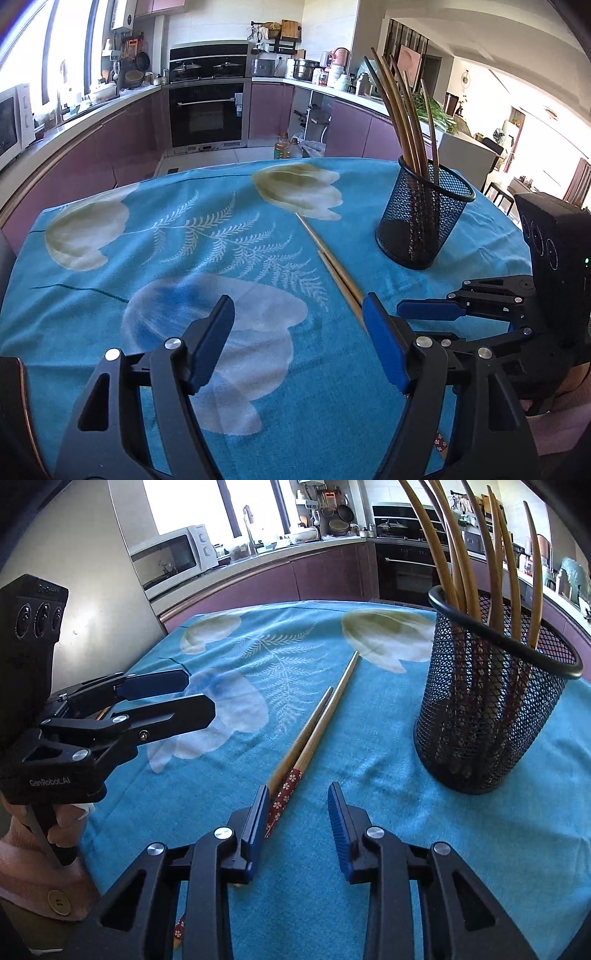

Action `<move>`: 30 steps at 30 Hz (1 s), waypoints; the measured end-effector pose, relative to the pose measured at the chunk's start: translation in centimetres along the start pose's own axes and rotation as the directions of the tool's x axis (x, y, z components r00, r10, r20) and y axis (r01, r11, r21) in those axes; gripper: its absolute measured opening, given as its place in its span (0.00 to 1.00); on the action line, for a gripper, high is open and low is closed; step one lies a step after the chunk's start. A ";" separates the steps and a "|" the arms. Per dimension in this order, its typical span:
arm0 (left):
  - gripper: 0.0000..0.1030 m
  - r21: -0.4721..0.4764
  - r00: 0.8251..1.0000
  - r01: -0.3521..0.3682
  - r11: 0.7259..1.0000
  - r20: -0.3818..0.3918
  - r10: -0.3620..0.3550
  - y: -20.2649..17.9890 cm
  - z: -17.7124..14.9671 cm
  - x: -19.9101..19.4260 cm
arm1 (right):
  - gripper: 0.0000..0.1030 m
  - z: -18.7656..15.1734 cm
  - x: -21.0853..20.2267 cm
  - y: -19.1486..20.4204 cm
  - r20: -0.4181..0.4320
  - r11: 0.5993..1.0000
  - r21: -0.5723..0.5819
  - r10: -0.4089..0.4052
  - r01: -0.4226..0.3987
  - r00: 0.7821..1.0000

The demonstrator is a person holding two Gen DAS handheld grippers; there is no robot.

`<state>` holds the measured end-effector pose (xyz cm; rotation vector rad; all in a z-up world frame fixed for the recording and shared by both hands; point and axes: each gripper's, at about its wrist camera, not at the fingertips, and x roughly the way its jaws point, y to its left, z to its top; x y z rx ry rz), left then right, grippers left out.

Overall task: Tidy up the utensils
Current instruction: 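Withdraw both tools back over the last chopsticks on the tablecloth, then grasp a chopstick with the right tool while the left tool grasps the other chopstick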

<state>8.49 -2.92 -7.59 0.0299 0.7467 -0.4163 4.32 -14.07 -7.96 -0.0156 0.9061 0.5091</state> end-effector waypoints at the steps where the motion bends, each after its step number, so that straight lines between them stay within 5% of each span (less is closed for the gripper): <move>1: 0.69 0.001 1.000 0.001 1.000 -0.001 -0.001 0.0 0.0 0.1 | 0.29 0.1 0.2 0.1 -0.001 1.000 0.003 -0.001 0.001 1.000; 14: 0.67 0.077 0.996 0.036 0.996 -0.079 -0.030 -2.2 -0.3 2.2 | 0.07 -0.9 -0.9 -1.8 -0.013 0.996 0.089 0.009 -0.008 1.000; 30: 0.27 0.107 0.979 0.078 0.991 -0.194 -0.056 -4.3 -0.7 5.8 | 0.06 -2.8 -2.6 -2.4 -0.039 0.993 0.110 0.046 -0.041 0.998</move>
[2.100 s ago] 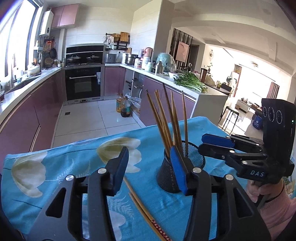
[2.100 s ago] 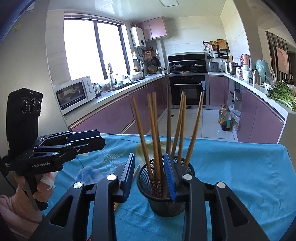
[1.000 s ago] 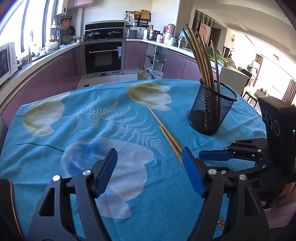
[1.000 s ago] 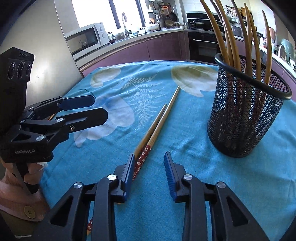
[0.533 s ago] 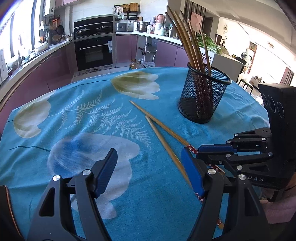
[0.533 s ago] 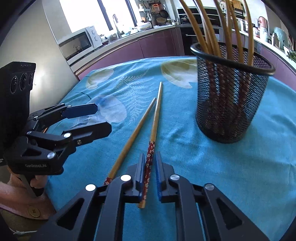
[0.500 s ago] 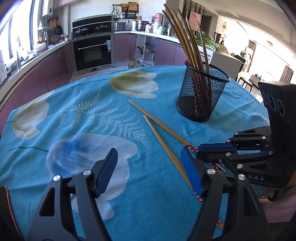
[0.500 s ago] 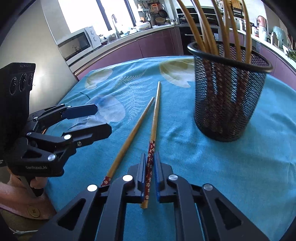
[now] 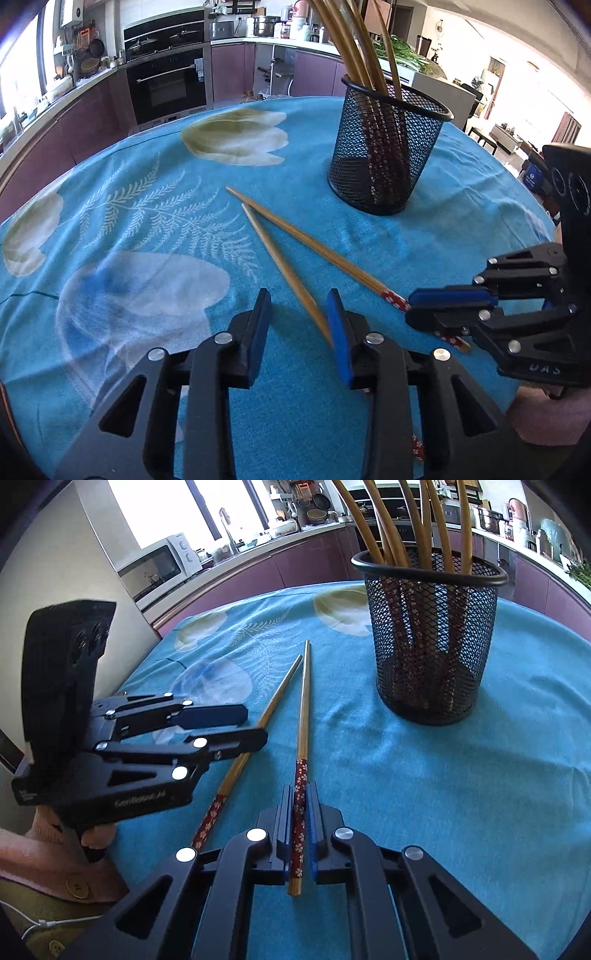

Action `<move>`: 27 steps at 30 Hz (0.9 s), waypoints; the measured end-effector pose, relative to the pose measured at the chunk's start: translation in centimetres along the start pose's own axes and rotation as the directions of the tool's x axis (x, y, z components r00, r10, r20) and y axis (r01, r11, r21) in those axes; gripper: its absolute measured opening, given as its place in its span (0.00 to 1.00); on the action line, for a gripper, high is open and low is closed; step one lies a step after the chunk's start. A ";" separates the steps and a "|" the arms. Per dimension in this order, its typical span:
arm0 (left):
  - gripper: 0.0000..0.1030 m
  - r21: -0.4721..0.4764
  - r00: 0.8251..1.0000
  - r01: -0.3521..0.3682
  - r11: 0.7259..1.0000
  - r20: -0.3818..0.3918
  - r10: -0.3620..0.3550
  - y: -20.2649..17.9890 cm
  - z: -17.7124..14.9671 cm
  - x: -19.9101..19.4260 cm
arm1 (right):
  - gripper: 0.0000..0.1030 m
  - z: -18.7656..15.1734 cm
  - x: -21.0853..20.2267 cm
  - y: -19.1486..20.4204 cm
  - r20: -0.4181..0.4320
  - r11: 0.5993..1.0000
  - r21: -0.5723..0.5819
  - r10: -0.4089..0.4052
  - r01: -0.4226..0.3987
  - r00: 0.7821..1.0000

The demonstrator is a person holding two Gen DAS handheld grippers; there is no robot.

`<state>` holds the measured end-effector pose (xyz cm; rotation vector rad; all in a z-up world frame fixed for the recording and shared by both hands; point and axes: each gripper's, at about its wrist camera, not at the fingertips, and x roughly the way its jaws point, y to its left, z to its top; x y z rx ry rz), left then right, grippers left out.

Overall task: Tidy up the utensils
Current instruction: 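Grasp a chopstick with the right tool while the left tool grasps the other chopstick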

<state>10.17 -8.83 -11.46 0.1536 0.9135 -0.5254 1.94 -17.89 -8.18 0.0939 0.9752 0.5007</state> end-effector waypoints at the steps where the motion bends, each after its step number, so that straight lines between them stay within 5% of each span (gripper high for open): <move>1: 0.26 -0.005 1.000 -0.002 1.000 0.000 0.002 0.1 0.2 0.1 | 0.06 -0.2 -0.1 0.1 -0.006 1.000 -0.005 0.006 -0.006 1.000; 8: 0.20 -0.027 1.000 -0.005 1.000 0.001 0.005 0.9 0.6 0.4 | 0.09 -0.4 -0.2 0.9 -0.027 0.999 -0.045 0.021 -0.022 0.999; 13: 0.30 -0.048 1.000 -0.013 0.999 0.004 0.013 1.6 0.9 0.2 | 0.15 0.9 0.9 0.8 0.005 0.999 -0.050 0.006 -0.006 1.000; 27: 0.29 -0.059 1.000 -0.012 0.998 -0.017 0.011 2.3 1.3 1.0 | 0.16 4.5 3.8 1.2 0.031 0.989 -0.128 -0.073 0.077 0.997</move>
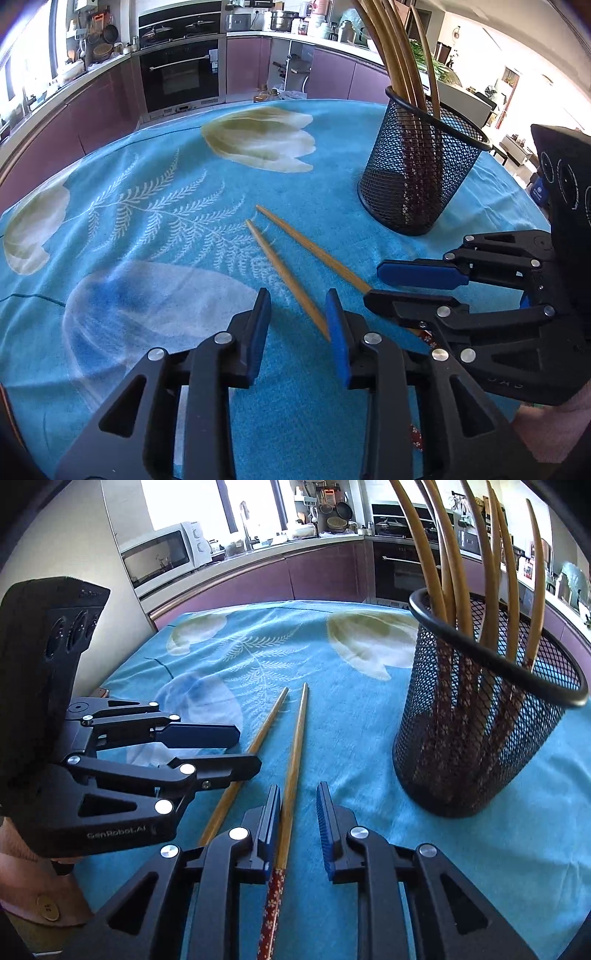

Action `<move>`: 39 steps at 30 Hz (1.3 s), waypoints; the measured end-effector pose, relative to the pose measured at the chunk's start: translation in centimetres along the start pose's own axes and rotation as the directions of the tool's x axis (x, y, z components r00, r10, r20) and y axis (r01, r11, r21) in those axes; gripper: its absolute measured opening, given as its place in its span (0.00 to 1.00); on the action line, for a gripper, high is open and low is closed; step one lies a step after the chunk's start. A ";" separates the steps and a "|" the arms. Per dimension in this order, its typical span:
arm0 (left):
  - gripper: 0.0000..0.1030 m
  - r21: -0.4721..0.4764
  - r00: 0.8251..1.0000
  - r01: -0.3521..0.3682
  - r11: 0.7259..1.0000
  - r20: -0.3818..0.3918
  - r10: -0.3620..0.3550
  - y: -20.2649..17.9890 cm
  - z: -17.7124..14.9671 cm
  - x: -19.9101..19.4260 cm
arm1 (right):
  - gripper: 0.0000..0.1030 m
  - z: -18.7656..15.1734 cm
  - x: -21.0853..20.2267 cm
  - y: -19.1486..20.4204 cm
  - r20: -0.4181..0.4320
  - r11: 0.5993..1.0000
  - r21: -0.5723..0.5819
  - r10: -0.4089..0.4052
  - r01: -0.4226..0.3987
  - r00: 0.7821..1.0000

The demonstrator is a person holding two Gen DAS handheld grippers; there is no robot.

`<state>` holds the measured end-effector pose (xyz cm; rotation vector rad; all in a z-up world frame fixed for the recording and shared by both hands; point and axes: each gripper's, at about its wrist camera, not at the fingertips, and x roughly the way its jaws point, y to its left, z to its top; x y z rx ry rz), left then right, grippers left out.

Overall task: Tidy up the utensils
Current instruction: 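Grasp a chopstick with the right tool while the left tool grasps the other chopstick, then lift both held chopsticks off the tablecloth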

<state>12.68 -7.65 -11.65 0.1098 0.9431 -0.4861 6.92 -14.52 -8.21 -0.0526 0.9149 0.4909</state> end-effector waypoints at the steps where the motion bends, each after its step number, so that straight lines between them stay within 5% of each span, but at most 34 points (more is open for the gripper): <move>1: 0.29 -0.001 1.000 0.000 1.000 0.000 0.000 0.0 0.0 0.0 | 0.16 0.1 0.1 0.0 0.000 1.000 0.000 -0.003 0.003 1.000; 24: 0.03 -0.041 0.999 0.038 0.998 0.009 -0.038 0.2 -0.2 -0.5 | 0.05 -0.1 -1.6 -1.1 0.050 0.994 0.076 0.073 -0.076 0.996; 39: 0.13 0.036 1.000 0.002 0.999 -0.011 -0.001 -0.9 -0.6 0.1 | 0.08 -0.5 -0.2 -0.1 0.000 0.998 0.040 0.054 -0.054 0.999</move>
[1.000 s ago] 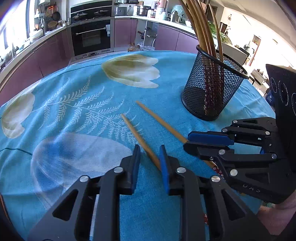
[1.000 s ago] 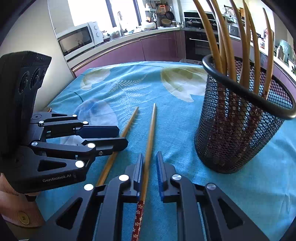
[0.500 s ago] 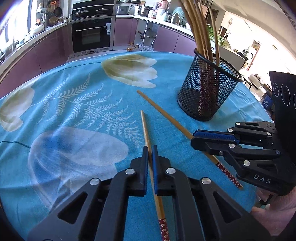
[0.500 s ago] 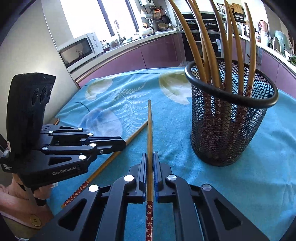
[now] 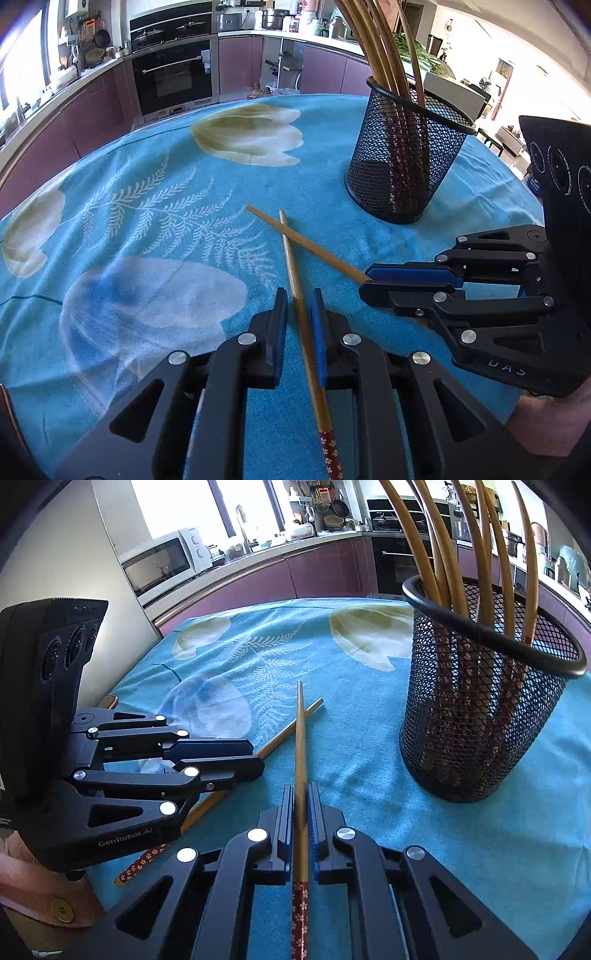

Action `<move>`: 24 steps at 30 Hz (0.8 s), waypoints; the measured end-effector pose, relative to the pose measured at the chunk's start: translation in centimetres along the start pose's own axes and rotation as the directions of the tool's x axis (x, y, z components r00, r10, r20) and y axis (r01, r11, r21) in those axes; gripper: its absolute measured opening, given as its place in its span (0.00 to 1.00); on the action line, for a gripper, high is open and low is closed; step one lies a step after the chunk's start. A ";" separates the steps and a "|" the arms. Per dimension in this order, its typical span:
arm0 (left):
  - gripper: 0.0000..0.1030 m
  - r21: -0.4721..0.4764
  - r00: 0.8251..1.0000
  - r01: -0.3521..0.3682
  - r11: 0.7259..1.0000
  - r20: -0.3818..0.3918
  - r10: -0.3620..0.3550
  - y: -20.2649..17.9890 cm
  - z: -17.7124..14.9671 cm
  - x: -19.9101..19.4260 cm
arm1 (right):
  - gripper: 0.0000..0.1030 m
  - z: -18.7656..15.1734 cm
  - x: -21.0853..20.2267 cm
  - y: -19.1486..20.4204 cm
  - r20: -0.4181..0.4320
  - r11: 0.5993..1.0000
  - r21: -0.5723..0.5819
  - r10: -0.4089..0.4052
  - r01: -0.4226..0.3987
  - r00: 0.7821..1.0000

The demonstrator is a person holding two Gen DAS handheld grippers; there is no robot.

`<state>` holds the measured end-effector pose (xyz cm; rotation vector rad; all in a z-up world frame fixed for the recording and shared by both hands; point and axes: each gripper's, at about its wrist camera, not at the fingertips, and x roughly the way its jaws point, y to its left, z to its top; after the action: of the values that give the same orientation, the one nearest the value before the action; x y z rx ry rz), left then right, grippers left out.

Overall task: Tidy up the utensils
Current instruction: 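Lift both held chopsticks off the tablecloth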

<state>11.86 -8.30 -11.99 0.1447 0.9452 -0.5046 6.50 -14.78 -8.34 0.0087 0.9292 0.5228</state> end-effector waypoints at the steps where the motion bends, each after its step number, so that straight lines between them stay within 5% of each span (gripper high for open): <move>1: 0.13 0.003 1.000 -0.003 1.000 0.001 0.003 0.0 0.0 0.0 | 0.08 0.0 0.0 0.0 0.000 1.000 -0.002 -0.003 0.003 1.000; 24: 0.07 -0.011 0.998 -0.021 1.000 0.060 0.022 -0.2 0.4 -1.9 | 0.06 0.2 -2.8 -0.3 0.089 1.000 0.015 0.005 -0.007 0.996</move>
<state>11.16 -7.90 -10.20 0.1300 0.8859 -0.4816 5.45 -16.18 -6.11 0.0484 0.8463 0.5169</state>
